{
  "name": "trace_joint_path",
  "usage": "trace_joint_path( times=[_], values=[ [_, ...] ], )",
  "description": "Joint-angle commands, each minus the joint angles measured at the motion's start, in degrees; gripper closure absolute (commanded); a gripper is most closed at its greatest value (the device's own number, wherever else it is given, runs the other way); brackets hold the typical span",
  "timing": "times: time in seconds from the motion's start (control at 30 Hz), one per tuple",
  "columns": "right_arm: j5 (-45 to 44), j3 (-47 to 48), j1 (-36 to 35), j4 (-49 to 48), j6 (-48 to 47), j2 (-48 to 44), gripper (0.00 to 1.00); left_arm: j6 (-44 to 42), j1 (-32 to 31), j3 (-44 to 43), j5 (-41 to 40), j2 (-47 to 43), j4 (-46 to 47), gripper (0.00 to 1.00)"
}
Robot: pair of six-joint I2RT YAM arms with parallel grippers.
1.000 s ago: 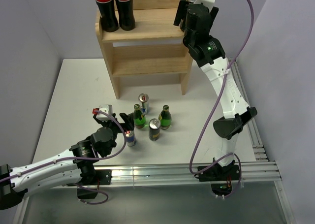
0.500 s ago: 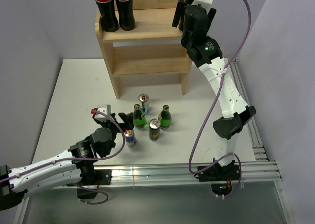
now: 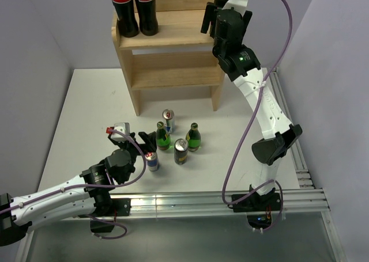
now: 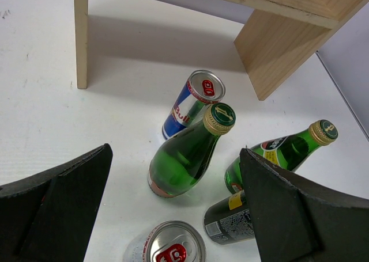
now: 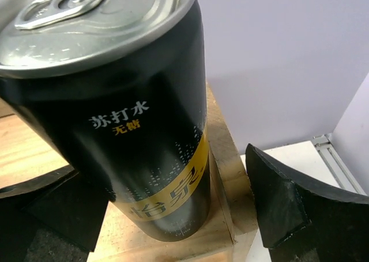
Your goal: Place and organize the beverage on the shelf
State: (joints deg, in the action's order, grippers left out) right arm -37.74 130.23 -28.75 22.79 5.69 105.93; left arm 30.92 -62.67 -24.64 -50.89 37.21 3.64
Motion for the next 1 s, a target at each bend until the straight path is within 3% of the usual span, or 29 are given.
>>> trace_joint_path(
  times=[0.0, 0.53, 0.97],
  values=[
    [6.18, -3.23, -1.30, 0.24, -0.33, -0.63, 0.04, 0.72, -0.25, -0.05, -0.70, -0.65, 1.02, 0.01],
    [17.87, -15.79, -2.62, -8.36, -2.44, -8.98, 0.02, 0.99, -0.25, 0.03, -1.13, -1.09, 0.49, 0.01],
    [18.93, -25.73, -4.56, -11.09, -2.97, -19.26, 0.01, 1.08, -0.25, -0.23, -1.58, -0.12, 0.58, 0.01]
  ],
)
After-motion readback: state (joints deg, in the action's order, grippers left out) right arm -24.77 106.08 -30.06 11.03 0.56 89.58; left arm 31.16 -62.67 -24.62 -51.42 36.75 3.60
